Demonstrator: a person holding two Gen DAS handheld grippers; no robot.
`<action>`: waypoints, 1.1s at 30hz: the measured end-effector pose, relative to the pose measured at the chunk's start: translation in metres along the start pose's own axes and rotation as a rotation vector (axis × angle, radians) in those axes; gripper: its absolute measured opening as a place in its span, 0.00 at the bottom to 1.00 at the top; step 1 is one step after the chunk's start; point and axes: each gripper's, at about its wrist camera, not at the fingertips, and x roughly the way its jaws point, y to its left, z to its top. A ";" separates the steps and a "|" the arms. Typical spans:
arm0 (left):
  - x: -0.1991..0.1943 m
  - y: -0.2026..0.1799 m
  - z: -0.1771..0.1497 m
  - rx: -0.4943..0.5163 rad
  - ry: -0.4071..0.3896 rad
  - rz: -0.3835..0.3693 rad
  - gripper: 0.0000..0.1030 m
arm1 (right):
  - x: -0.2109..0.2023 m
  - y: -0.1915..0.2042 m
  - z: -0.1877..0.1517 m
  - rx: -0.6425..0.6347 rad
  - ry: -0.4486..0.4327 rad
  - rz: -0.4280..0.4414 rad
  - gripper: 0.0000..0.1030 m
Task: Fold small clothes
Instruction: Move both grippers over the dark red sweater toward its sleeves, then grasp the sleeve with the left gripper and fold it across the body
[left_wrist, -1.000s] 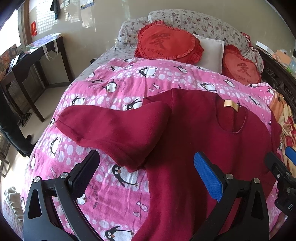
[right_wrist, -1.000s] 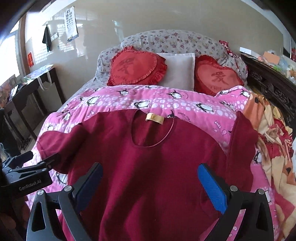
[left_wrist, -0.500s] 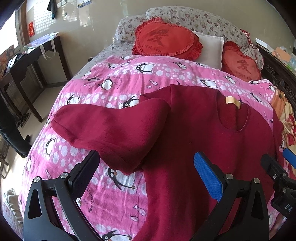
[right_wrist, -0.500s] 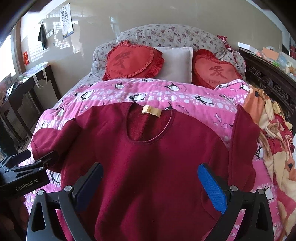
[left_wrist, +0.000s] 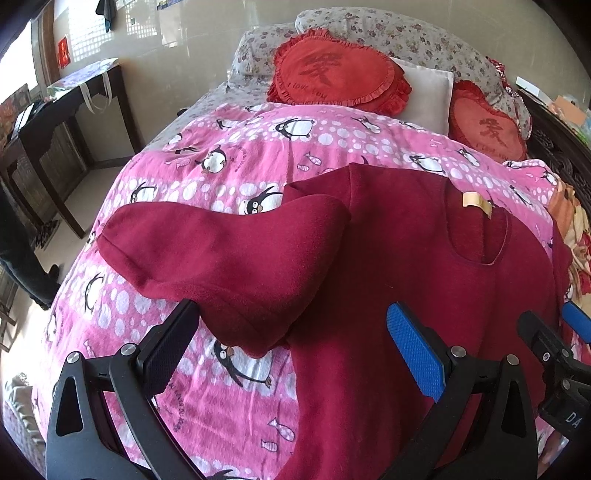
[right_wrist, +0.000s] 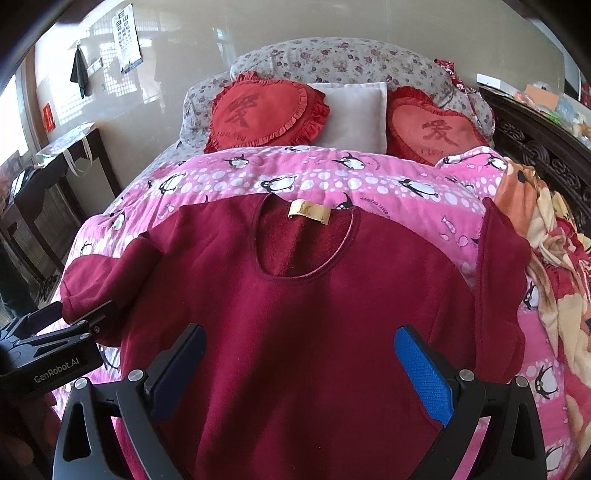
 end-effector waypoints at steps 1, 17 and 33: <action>0.001 0.000 0.000 0.000 0.001 0.000 0.99 | 0.002 0.000 0.001 0.002 -0.002 -0.001 0.98; 0.022 0.057 0.013 -0.112 0.028 -0.023 0.99 | 0.022 0.008 0.003 0.004 0.034 0.025 0.98; 0.092 0.226 0.026 -0.504 0.107 -0.023 0.66 | 0.045 0.032 0.001 -0.029 0.099 0.078 0.98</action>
